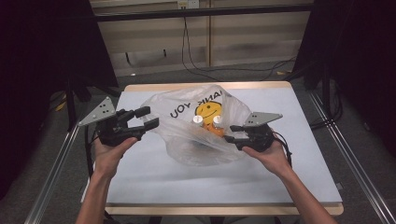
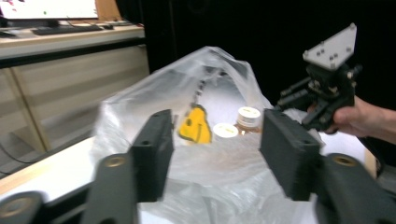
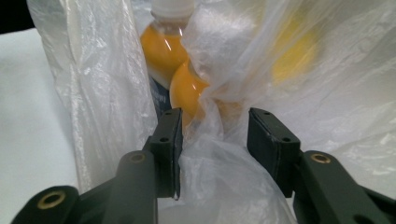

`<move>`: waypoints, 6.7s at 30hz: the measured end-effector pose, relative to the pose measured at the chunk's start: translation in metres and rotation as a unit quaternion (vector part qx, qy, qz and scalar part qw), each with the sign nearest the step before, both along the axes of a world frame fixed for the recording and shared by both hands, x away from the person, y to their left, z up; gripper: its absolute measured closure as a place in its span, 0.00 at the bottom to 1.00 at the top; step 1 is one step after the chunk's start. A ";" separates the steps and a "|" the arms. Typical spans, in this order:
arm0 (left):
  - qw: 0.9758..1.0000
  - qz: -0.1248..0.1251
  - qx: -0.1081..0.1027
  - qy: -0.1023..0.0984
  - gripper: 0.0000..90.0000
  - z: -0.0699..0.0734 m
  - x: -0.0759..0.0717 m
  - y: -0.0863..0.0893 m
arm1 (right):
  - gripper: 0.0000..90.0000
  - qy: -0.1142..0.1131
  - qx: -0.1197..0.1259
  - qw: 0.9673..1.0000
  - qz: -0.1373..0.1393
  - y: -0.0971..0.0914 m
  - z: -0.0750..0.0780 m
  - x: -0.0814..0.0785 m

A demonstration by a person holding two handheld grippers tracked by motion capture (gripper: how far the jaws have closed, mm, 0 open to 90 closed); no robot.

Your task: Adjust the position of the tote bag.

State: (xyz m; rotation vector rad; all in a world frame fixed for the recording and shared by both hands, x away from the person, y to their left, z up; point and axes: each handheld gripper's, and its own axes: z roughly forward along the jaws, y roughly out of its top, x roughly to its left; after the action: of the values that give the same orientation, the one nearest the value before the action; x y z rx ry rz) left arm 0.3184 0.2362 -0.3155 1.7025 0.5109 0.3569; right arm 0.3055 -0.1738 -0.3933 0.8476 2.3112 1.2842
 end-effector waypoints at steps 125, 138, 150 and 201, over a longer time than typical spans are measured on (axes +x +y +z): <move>0.948 -0.067 0.237 0.201 0.99 -0.160 0.052 -0.001 | 0.99 0.110 -0.011 0.986 -0.124 -0.104 -0.081 0.013; 0.952 -0.048 0.226 0.202 0.74 -0.161 0.050 0.000 | 0.93 0.117 -0.037 0.986 -0.115 -0.104 -0.089 0.017; 0.975 -0.043 0.139 0.169 0.40 -0.129 0.044 0.009 | 0.56 0.063 0.037 0.993 -0.097 -0.106 -0.062 0.004; 0.950 -0.116 0.256 0.132 0.96 -0.114 0.067 -0.089 | 1.00 0.081 -0.032 0.995 0.043 -0.032 -0.031 0.028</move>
State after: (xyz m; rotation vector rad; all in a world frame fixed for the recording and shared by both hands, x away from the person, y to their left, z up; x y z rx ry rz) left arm 0.3854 0.1470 -0.4290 2.3107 0.4236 0.0890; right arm 0.3337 -0.2054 -0.4245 0.8684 2.5280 1.2089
